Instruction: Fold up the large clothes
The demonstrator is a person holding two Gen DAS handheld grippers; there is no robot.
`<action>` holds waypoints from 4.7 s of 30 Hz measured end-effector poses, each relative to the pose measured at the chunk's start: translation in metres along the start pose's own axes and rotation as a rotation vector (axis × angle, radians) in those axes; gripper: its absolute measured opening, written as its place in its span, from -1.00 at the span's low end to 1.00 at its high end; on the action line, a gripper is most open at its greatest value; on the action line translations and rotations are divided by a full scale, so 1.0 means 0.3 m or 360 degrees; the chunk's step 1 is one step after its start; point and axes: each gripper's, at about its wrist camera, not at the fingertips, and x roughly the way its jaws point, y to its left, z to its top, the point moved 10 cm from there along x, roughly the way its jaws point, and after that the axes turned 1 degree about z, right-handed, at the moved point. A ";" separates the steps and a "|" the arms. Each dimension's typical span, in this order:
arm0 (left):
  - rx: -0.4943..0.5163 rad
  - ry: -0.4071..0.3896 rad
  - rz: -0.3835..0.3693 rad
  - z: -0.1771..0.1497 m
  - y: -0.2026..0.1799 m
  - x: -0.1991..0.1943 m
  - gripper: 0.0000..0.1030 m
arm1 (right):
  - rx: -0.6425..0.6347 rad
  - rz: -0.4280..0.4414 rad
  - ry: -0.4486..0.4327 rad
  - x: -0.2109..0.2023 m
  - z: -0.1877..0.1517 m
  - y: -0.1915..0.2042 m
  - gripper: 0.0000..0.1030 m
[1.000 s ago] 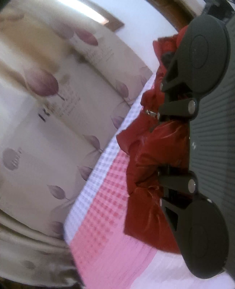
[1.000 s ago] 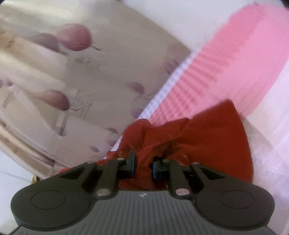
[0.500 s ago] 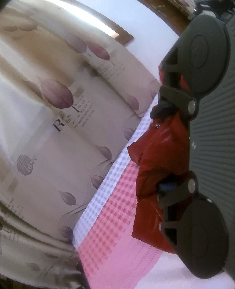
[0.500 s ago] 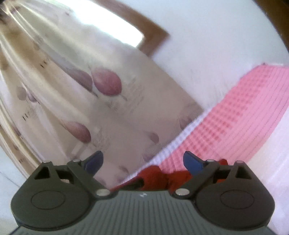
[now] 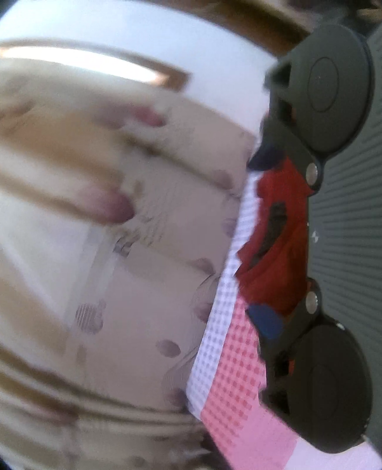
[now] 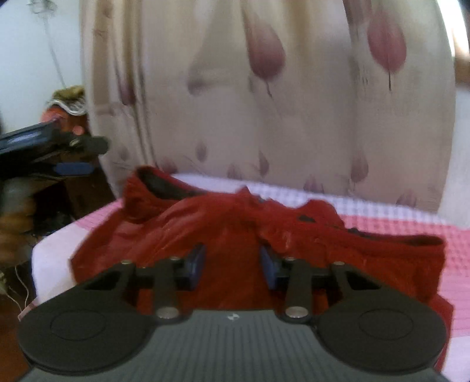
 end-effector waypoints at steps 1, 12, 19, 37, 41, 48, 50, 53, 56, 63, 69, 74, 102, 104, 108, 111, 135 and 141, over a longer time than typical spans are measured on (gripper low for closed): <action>0.0078 0.0041 -0.0037 -0.027 -0.030 0.014 0.07 | 0.0021 -0.0002 0.0013 0.028 -0.004 -0.019 -0.22; -0.0040 0.0540 0.0154 -0.257 0.108 0.442 -0.78 | 0.0119 -0.0101 0.0053 0.041 -0.079 -0.205 -0.28; -0.0166 0.0585 0.0118 -0.313 0.179 0.473 -0.78 | 0.0275 -0.0218 0.0064 -0.008 -0.114 -0.392 -0.35; -0.0393 0.0588 0.0106 -0.414 0.248 0.539 -0.77 | 0.0843 -0.0094 0.0280 0.111 -0.303 -0.576 -0.92; -0.0403 0.0571 0.0099 -0.430 0.256 0.544 -0.77 | 0.0921 -0.0069 0.0290 0.123 -0.330 -0.599 -1.00; -0.0397 0.0541 0.0094 -0.447 0.258 0.546 -0.77 | 0.0877 -0.0070 0.0288 0.126 -0.341 -0.597 -1.00; -0.0385 0.0538 0.0101 -0.451 0.258 0.547 -0.76 | 0.0870 -0.0076 0.0291 0.131 -0.338 -0.598 -1.00; -0.0357 0.0538 0.0118 -0.452 0.254 0.545 -0.77 | 0.0847 -0.0082 0.0293 0.125 -0.329 -0.590 -1.00; -0.0384 0.0565 0.0121 -0.448 0.258 0.547 -0.77 | 0.0830 -0.0073 0.0273 0.086 -0.294 -0.595 -1.00; -0.0372 0.0572 0.0114 -0.448 0.260 0.549 -0.77 | 0.0623 -0.0179 0.0101 -0.024 -0.184 -0.621 -0.98; -0.0354 0.0550 0.0113 -0.453 0.254 0.547 -0.77 | 0.0557 -0.0351 0.0215 0.052 -0.182 -0.675 -1.00; -0.0394 0.0541 0.0107 -0.452 0.261 0.544 -0.77 | 0.0304 -0.0483 0.0432 0.153 -0.270 -0.640 -1.00; -0.0476 0.0464 0.0359 -0.427 0.342 0.520 -0.77 | 0.0323 -0.0423 0.0317 0.122 -0.287 -0.616 -1.00; -0.0420 0.0447 0.0347 -0.437 0.334 0.507 -0.77 | 0.0299 -0.0430 0.0315 0.122 -0.288 -0.611 -1.00; -0.0457 0.0433 0.0309 -0.440 0.348 0.505 -0.77 | 0.0238 -0.0451 0.0297 0.126 -0.288 -0.604 -1.00; -0.0450 0.0407 0.0267 -0.448 0.350 0.499 -0.77 | 0.0203 -0.0465 0.0288 0.126 -0.291 -0.597 -1.00; -0.0392 0.0365 0.0254 -0.453 0.350 0.492 -0.77 | 0.0052 -0.0571 0.0286 0.128 -0.295 -0.565 -1.00; -0.0362 0.0361 0.0263 -0.452 0.348 0.491 -0.77 | -0.0008 -0.0604 0.0293 0.131 -0.294 -0.555 -1.00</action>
